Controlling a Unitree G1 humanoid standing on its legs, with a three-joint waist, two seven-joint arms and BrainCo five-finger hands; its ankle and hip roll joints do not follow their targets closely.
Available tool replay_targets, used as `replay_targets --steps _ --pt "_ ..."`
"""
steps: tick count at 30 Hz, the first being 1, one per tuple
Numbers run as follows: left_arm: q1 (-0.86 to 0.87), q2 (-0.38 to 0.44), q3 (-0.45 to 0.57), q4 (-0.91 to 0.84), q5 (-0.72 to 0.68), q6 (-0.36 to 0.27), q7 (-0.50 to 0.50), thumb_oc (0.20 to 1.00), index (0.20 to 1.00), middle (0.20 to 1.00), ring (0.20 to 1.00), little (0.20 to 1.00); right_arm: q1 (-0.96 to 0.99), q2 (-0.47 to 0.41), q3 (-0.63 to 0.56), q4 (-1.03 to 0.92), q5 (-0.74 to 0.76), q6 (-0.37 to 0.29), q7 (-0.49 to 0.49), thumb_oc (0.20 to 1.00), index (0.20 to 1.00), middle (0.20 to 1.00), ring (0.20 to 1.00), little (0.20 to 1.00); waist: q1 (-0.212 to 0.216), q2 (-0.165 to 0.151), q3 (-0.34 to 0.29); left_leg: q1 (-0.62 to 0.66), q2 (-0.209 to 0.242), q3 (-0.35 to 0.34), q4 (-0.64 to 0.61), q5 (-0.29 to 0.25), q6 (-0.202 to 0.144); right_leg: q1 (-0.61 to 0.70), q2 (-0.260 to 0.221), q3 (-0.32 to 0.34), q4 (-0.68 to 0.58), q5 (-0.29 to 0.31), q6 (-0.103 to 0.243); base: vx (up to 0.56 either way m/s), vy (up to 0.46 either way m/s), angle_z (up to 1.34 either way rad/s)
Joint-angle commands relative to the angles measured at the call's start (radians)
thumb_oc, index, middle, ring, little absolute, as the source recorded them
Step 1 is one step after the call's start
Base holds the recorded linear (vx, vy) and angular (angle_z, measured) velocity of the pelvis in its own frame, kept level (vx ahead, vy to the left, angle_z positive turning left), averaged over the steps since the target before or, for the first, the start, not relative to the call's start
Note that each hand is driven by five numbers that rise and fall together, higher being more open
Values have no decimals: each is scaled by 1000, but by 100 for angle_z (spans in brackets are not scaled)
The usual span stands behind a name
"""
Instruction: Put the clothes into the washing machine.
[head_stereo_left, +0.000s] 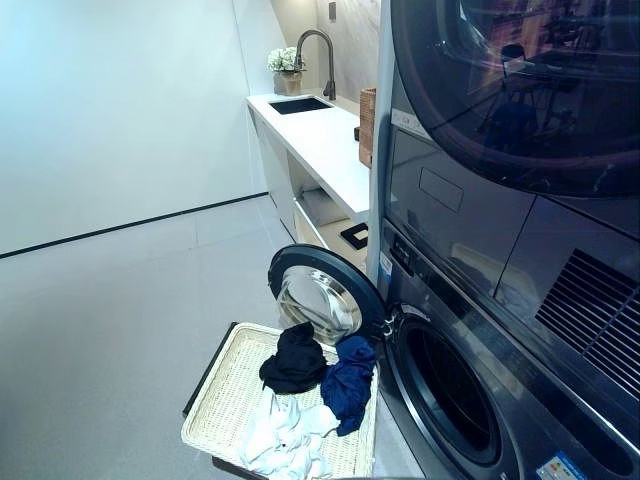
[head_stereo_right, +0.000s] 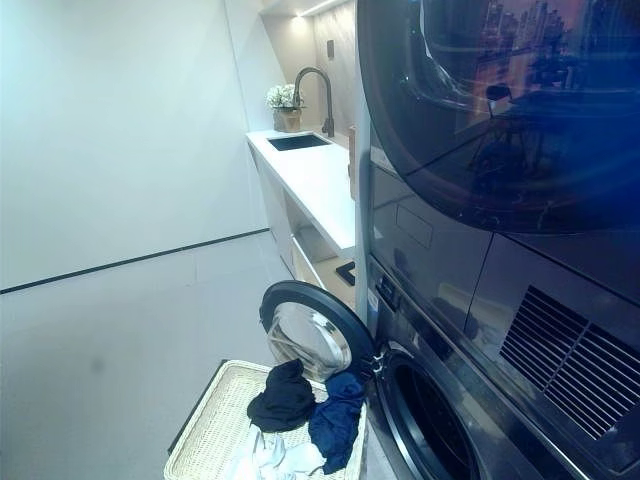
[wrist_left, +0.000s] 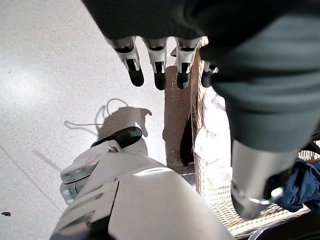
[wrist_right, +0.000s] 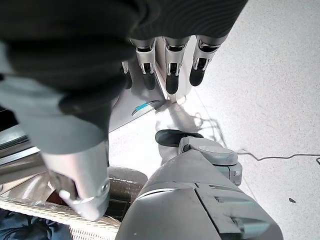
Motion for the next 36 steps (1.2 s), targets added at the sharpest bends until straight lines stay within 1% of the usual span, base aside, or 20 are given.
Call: replay_targets --steps 1,9,10,13,14,18,19,20,21,23,24,26,27,28,29,31,32,34,35,36 --pt "-104 1 19 38 -36 -19 22 1000 1000 1000 1000 1000 -99 10 9 65 18 -8 -2 1000 1000 1000 1000 1000 24 -41 55 15 -16 -36 7 -31 40 26 -65 -18 11 -14 38 35 -1 0" --pt "-111 10 24 20 -56 -25 33 1000 1000 1000 1000 1000 -114 -3 4 37 35 -7 -2 1000 1000 1000 1000 1000 28 -40 67 9 -15 -37 7 -28 40 22 -64 -19 11 -11 39 24 -1 0" --pt "-122 20 14 -13 -117 -68 66 1000 1000 1000 1000 1000 -135 -15 10 1 72 -27 -7 1000 1000 1000 1000 1000 32 -34 95 -25 -15 -45 7 -17 43 -11 -62 -17 11 -2 37 64 1 0" --pt "-169 27 2 -57 -190 -116 104 1000 1000 1000 1000 1000 -177 -23 25 -33 129 -61 -16 1000 1000 1000 1000 1000 34 -27 148 -80 -18 -59 7 -1 44 -67 -62 -17 17 11 32 -133 6 3" --pt "-209 33 -1 -92 -223 -139 127 1000 1000 1000 1000 1000 -213 -29 33 -56 161 -78 -25 1000 1000 1000 1000 1000 33 -22 190 -119 -25 -70 7 8 47 -107 -60 -16 20 22 29 -266 4 9" --pt "-297 45 -6 -155 -282 -196 202 1000 1000 1000 1000 1000 -311 -45 54 -85 195 -84 -38 1000 1000 1000 1000 1000 28 -18 266 -205 -42 -88 7 25 54 -196 -55 -8 25 48 26 -213 22 9" --pt "-304 47 -5 -161 -287 -205 211 1000 1000 1000 1000 1000 -319 -47 56 -87 196 -85 -39 1000 1000 1000 1000 1000 27 -18 272 -211 -44 -88 7 26 54 -203 -54 -7 25 49 26 -148 59 1" --pt "-345 63 -6 -203 -313 -245 262 1000 1000 1000 1000 1000 -358 -64 63 -95 206 -90 -39 1000 1000 1000 1000 1000 26 -17 306 -247 -54 -97 7 31 57 -240 -54 -4 29 57 26 -115 55 0" --pt "-362 69 -6 -222 -313 -254 286 1000 1000 1000 1000 1000 -372 -70 64 -97 210 -92 -38 1000 1000 1000 1000 1000 27 -16 319 -260 -58 -101 7 33 58 -254 -55 -4 33 59 27 -128 57 1" --pt "-392 83 -6 -248 -294 -276 332 1000 1000 1000 1000 1000 -394 -81 67 -98 219 -96 -36 1000 1000 1000 1000 1000 30 -17 338 -281 -64 -106 7 38 60 -277 -56 -6 42 62 28 -61 22 2" --pt "-420 93 -8 -264 -266 -298 385 1000 1000 1000 1000 1000 -417 -89 69 -98 233 -95 -36 1000 1000 1000 1000 1000 33 -19 357 -301 -67 -110 7 43 61 -301 -58 -7 54 64 30 -57 11 2" --pt "-451 106 -9 -285 -248 -298 427 1000 1000 1000 1000 1000 -438 -99 69 -98 244 -98 -34 1000 1000 1000 1000 1000 34 -21 376 -321 -69 -109 7 49 62 -329 -60 -9 69 66 33 -79 5 1" --pt "-488 120 -7 -302 -225 -305 475 1000 1000 1000 1000 1000 -466 -108 74 -99 261 -101 -34 1000 1000 1000 1000 1000 36 -25 399 -346 -69 -107 7 56 62 -362 -62 -10 85 68 35 -72 0 0" --pt "-488 120 -7 -302 -225 -305 475 1000 1000 1000 1000 1000 -466 -108 74 -99 261 -101 -34 1000 1000 1000 1000 1000 36 -25 399 -346 -69 -107 7 56 62 -362 -62 -10 85 68 35 -104 -11 -1" --pt "-533 137 -2 -329 -164 -308 548 1000 1000 1000 1000 1000 -499 -116 81 -104 275 -104 -34 1000 1000 1000 1000 1000 38 -31 426 -375 -68 -99 7 69 60 -403 -62 -12 106 70 37 -53 -10 -1" --pt "-561 150 -4 -346 -123 -307 603 1000 1000 1000 1000 1000 -517 -120 86 -111 277 -106 -34 1000 1000 1000 1000 1000 39 -35 443 -393 -68 -98 12 75 58 -427 -62 -11 120 72 38 -80 -29 -1" --pt "-603 174 -11 -363 -63 -310 673 1000 1000 1000 1000 1000 -534 -127 96 -124 296 -119 -32 1000 1000 1000 1000 1000 42 -44 471 -434 -73 -102 38 79 57 -466 -64 -13 143 74 38 -83 -40 -1" --pt "-612 180 -14 -364 -52 -313 688 1000 1000 1000 1000 1000 -538 -129 98 -128 301 -123 -31 1000 1000 1000 1000 1000 42 -46 477 -445 -75 -105 49 77 57 -477 -65 -13 150 74 38 -64 -38 -1" --pt "-638 196 -25 -373 38 -317 761 1000 1000 1000 1000 1000 -546 -133 106 -139 310 -138 -27 1000 1000 1000 1000 1000 41 -53 480 -494 -79 -110 80 73 57 -521 -68 -15 170 74 40 -57 -38 -3" --pt "-647 203 -33 -378 69 -317 783 1000 1000 1000 1000 1000 -549 -135 110 -144 314 -141 -26 1000 1000 1000 1000 1000 40 -54 480 -510 -80 -110 87 73 56 -536 -68 -16 174 75 41 -67 -37 -10"
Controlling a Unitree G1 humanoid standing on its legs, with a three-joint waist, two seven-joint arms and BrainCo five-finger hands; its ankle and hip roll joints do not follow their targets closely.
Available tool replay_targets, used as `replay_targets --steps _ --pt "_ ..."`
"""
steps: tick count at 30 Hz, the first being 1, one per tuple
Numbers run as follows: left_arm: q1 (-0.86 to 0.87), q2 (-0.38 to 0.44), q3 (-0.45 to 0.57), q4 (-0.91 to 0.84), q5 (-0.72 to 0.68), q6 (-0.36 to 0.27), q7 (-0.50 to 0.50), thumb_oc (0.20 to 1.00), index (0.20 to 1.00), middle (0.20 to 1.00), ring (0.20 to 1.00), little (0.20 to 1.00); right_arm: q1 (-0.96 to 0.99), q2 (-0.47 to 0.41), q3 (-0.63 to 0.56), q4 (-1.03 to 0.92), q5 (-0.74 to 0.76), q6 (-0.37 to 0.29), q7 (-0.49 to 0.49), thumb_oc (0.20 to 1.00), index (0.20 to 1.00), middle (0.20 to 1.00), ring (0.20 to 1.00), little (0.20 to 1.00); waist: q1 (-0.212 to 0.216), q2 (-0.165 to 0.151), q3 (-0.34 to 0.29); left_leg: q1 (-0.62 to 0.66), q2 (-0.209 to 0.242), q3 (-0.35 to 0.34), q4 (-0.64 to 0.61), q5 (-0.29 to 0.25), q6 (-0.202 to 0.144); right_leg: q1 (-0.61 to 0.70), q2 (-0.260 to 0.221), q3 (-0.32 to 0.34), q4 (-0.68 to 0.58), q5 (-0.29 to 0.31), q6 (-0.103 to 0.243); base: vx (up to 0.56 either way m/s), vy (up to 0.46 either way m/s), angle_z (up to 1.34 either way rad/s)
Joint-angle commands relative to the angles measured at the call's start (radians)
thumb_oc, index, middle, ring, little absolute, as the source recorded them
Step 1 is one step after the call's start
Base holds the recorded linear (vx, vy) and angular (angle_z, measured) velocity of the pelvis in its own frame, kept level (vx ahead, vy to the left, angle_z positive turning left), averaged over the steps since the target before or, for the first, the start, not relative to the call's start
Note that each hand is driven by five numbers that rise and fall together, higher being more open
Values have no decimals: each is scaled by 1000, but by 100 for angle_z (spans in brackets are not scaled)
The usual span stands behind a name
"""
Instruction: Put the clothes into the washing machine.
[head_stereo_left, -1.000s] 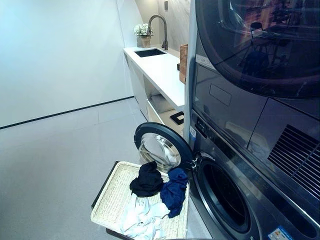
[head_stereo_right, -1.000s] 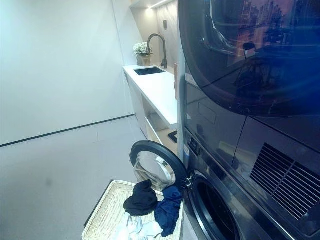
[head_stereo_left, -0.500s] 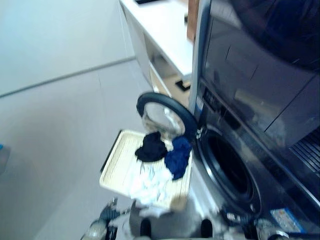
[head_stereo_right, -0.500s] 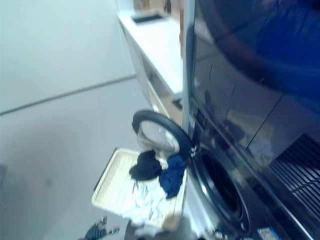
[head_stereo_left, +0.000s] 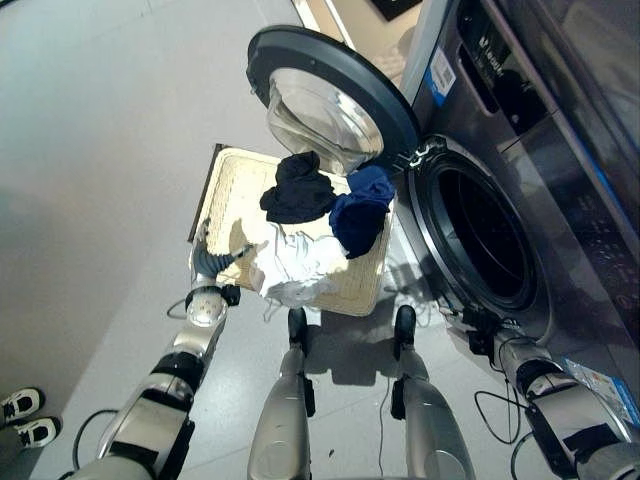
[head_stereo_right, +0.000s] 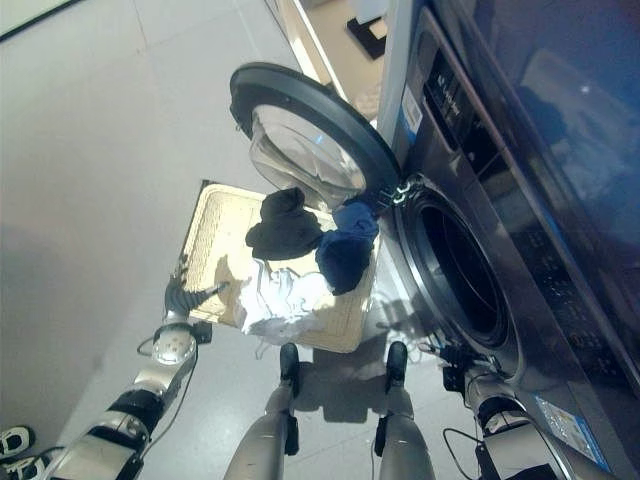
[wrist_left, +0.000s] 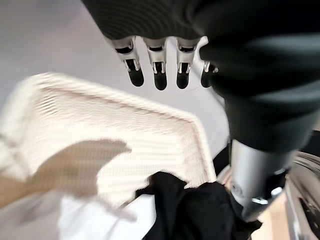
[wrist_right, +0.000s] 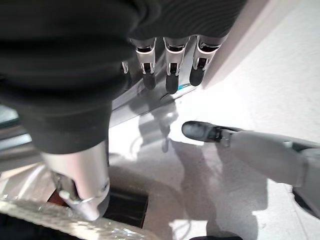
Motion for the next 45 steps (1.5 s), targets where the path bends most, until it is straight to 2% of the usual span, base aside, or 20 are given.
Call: replay_targets --steps 1,6,10,12,23,39,45 --pt "-34 74 -34 -5 198 -53 181 1000 1000 1000 1000 1000 -3 -11 32 -12 54 -40 -2 1000 1000 1000 1000 1000 16 -79 -14 -83 -53 -65 83 -63 40 -123 -59 -3 172 -56 48 -56 -16 -8" --pt "-112 116 -92 -26 379 -42 314 1000 1000 1000 1000 1000 -29 -35 58 -55 60 -65 10 1000 1000 1000 1000 1000 4 -81 -14 -229 -67 -77 163 -64 35 -260 -60 -2 235 -56 51 -31 1 -3" --pt "-144 129 -112 -27 437 -31 364 1000 1000 1000 1000 1000 -43 -45 73 -82 61 -73 15 1000 1000 1000 1000 1000 -3 -81 -14 -301 -75 -84 206 -67 35 -328 -54 -1 271 -59 50 -4 0 1" --pt "-177 147 -133 -22 506 -20 417 1000 1000 1000 1000 1000 -57 -50 92 -103 58 -95 28 1000 1000 1000 1000 1000 -8 -83 -14 -376 -79 -93 253 -70 33 -399 -49 -2 312 -65 49 0 0 0" --pt "-319 232 -234 11 680 61 484 1000 1000 1000 1000 1000 -98 -87 150 -223 58 -93 34 1000 1000 1000 1000 1000 -35 -91 -14 -570 -83 -108 366 -77 25 -587 -26 8 413 -79 44 -3 -1 3" --pt "-550 280 -334 81 673 112 563 1000 1000 1000 1000 1000 -174 -109 215 -279 83 -76 46 1000 1000 1000 1000 1000 -68 -103 -14 -691 -72 -123 418 -72 7 -708 -13 28 462 -77 38 0 0 0" --pt "-639 290 -357 101 639 141 541 1000 1000 1000 1000 1000 -193 -103 229 -289 89 -72 41 1000 1000 1000 1000 1000 -79 -111 -14 -709 -72 -127 421 -76 4 -728 -8 33 464 -77 38 0 0 0"
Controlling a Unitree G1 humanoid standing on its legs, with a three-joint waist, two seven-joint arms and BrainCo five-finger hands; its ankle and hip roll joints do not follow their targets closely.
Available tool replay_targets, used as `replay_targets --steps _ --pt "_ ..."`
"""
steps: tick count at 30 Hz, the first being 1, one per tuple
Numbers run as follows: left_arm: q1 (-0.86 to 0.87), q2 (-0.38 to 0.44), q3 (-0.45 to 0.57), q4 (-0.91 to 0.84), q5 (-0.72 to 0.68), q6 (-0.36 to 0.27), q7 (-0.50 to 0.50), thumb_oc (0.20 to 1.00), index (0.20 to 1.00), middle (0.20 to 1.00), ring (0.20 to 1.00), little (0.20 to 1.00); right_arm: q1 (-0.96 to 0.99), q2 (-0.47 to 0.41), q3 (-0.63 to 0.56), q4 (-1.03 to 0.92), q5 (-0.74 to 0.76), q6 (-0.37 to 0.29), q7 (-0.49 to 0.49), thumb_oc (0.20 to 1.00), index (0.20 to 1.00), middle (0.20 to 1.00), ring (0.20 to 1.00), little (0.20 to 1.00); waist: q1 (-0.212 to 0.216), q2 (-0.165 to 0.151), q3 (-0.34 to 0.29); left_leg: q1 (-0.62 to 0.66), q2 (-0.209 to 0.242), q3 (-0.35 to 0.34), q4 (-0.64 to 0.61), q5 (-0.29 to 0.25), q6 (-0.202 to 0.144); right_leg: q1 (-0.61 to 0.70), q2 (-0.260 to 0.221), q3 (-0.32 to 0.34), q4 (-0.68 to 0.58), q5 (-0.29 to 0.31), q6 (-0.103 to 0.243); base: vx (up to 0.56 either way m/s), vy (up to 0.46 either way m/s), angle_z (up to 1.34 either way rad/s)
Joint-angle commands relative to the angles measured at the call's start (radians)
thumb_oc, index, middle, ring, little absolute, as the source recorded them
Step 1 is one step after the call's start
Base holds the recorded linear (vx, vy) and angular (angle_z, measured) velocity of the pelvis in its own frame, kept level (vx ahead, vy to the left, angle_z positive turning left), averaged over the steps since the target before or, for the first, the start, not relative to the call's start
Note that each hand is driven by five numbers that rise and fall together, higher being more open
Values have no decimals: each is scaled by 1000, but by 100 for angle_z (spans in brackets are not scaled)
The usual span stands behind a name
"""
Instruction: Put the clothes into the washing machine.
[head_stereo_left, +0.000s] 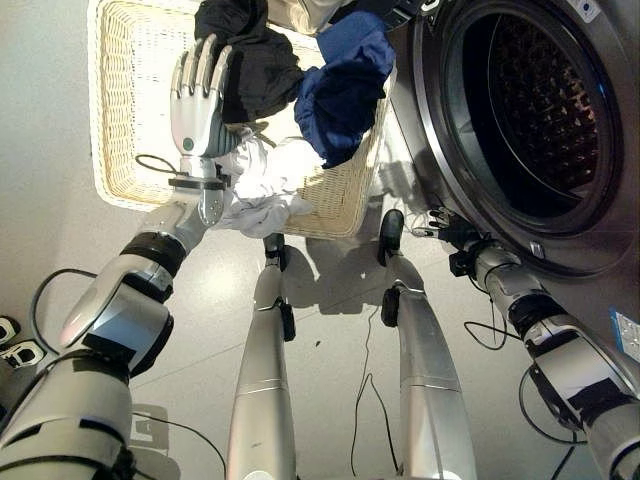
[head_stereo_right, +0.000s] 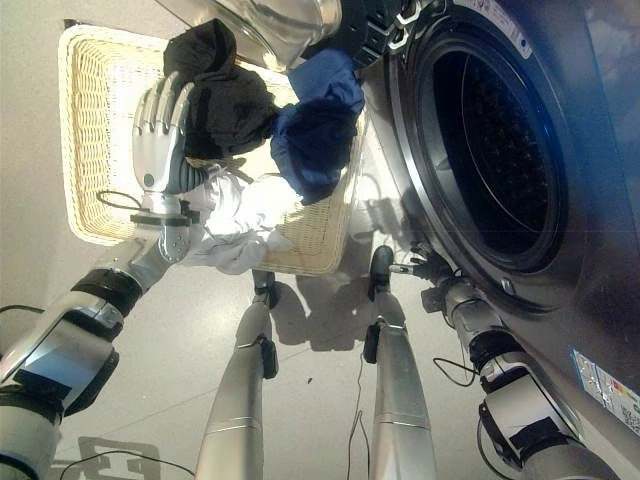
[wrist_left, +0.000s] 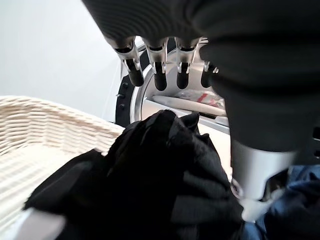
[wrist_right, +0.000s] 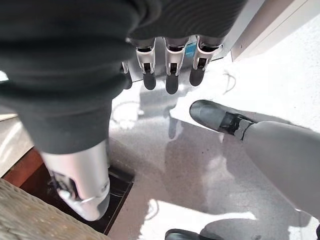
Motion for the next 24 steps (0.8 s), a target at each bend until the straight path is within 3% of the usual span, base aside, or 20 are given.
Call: replay_targets --steps 1,18,20,24 --pt "-57 56 30 25 -32 18 25 1000 1000 1000 1000 1000 38 -12 24 -43 42 -3 -4 1000 1000 1000 1000 1000 10 -45 -22 -64 -48 -65 146 -67 15 17 31 -5 -9 36 71 0 0 0" --pt "-144 65 10 172 -194 23 -165 1000 1000 1000 1000 1000 9 -10 55 -22 48 -28 14 1000 1000 1000 1000 1000 -14 -64 -22 -83 -44 -59 139 -64 13 -4 50 3 -17 38 68 3 7 -2" --pt "-144 56 -4 198 -240 32 -273 1000 1000 1000 1000 1000 2 -5 66 -16 52 -31 10 1000 1000 1000 1000 1000 -15 -66 -22 -78 -43 -55 136 -66 13 0 54 3 -21 38 69 0 0 0" --pt "-138 53 -16 211 -271 27 -323 1000 1000 1000 1000 1000 -6 -9 70 -17 53 -29 10 1000 1000 1000 1000 1000 -18 -65 -22 -80 -41 -51 132 -64 13 -3 54 4 -25 40 69 0 0 0"
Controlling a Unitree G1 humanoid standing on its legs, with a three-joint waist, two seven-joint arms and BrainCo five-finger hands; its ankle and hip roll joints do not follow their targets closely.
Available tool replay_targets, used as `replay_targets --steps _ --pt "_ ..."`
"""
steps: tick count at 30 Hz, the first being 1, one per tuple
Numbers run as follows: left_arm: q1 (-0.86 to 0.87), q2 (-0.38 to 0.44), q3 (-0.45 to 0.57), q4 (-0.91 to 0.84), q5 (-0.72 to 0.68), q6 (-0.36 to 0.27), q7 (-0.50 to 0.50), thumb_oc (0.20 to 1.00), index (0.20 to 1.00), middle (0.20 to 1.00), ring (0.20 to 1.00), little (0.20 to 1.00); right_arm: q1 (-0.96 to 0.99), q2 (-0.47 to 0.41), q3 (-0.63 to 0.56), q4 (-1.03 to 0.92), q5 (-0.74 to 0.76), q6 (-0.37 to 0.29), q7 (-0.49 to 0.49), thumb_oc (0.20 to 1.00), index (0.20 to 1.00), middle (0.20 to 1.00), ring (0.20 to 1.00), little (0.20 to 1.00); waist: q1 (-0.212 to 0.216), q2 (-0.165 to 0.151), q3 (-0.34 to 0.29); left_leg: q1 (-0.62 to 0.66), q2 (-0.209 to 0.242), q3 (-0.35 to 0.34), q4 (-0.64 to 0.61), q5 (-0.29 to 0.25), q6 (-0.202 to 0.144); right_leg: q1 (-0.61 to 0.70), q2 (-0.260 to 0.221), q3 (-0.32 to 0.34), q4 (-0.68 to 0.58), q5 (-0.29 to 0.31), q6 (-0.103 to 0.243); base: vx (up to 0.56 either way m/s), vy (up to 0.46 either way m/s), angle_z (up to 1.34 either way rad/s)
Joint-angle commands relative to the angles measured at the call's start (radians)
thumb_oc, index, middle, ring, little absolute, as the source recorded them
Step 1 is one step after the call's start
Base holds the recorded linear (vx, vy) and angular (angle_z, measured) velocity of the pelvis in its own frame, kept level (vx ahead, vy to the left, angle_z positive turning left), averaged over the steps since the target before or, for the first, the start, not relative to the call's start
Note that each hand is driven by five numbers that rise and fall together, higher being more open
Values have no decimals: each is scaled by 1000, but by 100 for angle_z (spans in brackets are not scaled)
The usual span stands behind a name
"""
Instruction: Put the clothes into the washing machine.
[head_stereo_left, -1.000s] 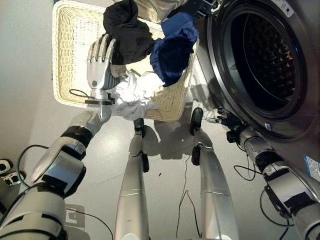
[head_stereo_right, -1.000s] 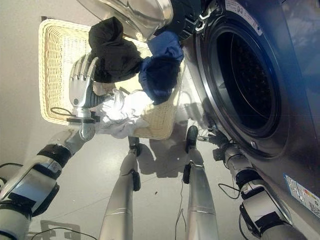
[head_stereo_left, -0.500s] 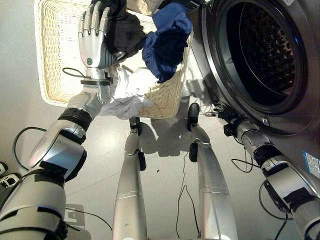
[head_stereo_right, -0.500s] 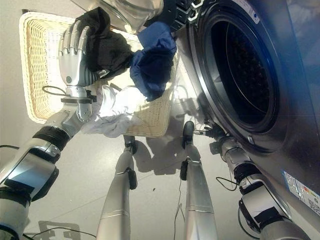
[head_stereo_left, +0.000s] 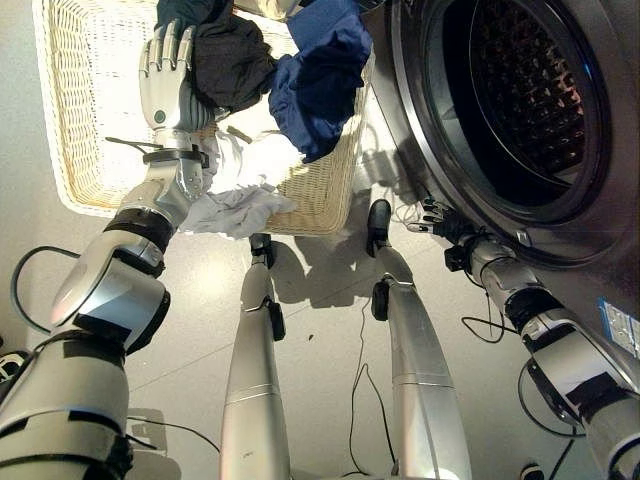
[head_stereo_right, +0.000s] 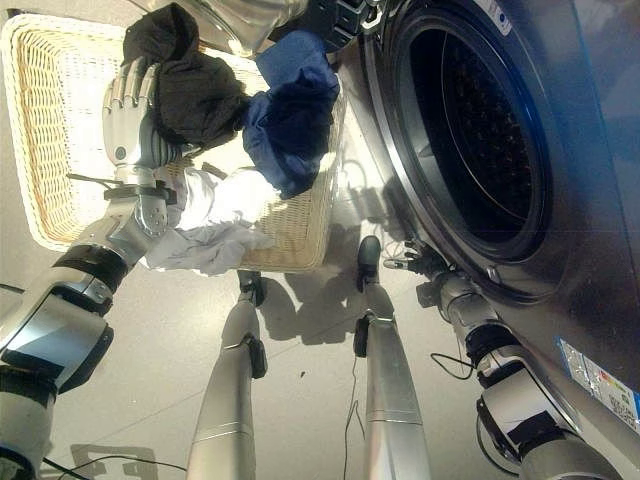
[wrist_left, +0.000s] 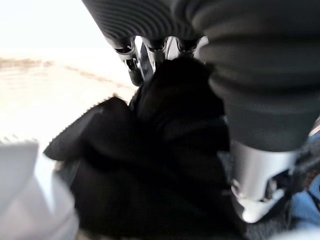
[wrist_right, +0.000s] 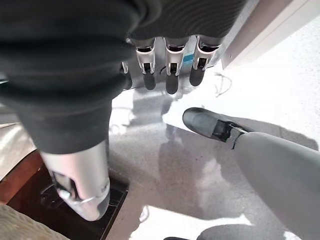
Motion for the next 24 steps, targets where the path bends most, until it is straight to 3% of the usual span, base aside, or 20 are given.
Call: replay_targets --steps 1,10,15,16,17,18,24 --pt "-38 27 19 38 -49 -8 -62 1000 1000 1000 1000 1000 22 -12 30 -15 26 -24 8 1000 1000 1000 1000 1000 24 -37 -20 -46 -46 -49 120 -56 22 38 44 -9 -32 36 77 0 0 0" --pt "-35 17 -3 24 -101 -8 -162 1000 1000 1000 1000 1000 11 -29 35 -27 32 -19 7 1000 1000 1000 1000 1000 19 -29 -20 -56 -47 -37 112 -49 24 24 45 -6 -38 42 79 0 0 0" --pt "-56 6 -29 15 -96 40 -227 1000 1000 1000 1000 1000 3 -34 38 -33 34 -14 10 1000 1000 1000 1000 1000 14 -29 -20 -59 -48 -35 107 -45 24 19 44 -5 -43 48 81 0 0 0" --pt "-57 4 -34 13 -96 45 -243 580 580 580 580 580 3 -34 38 -39 36 -11 8 1000 1000 1000 1000 1000 13 -29 -20 -59 -49 -35 106 -45 25 18 44 -4 -43 49 82 0 0 0" --pt "-57 3 -35 13 -95 47 -248 460 460 460 460 460 4 -34 38 -41 36 -10 7 1000 1000 1000 1000 1000 13 -29 -20 -60 -49 -35 106 -45 25 18 44 -4 -43 49 82 0 0 0" --pt "-59 -1 -46 14 -81 49 -266 200 200 200 200 200 2 -33 37 -43 38 -11 9 1000 1000 1000 1000 1000 12 -29 -20 -60 -50 -34 106 -44 24 18 44 -3 -45 51 83 0 0 0" --pt "-67 -9 -61 29 -105 43 -268 200 200 200 200 200 -11 -29 50 -41 51 -25 11 1000 1000 1000 1000 1000 9 -26 -20 -52 -48 -27 96 -39 24 23 44 -4 -55 56 83 0 0 0"
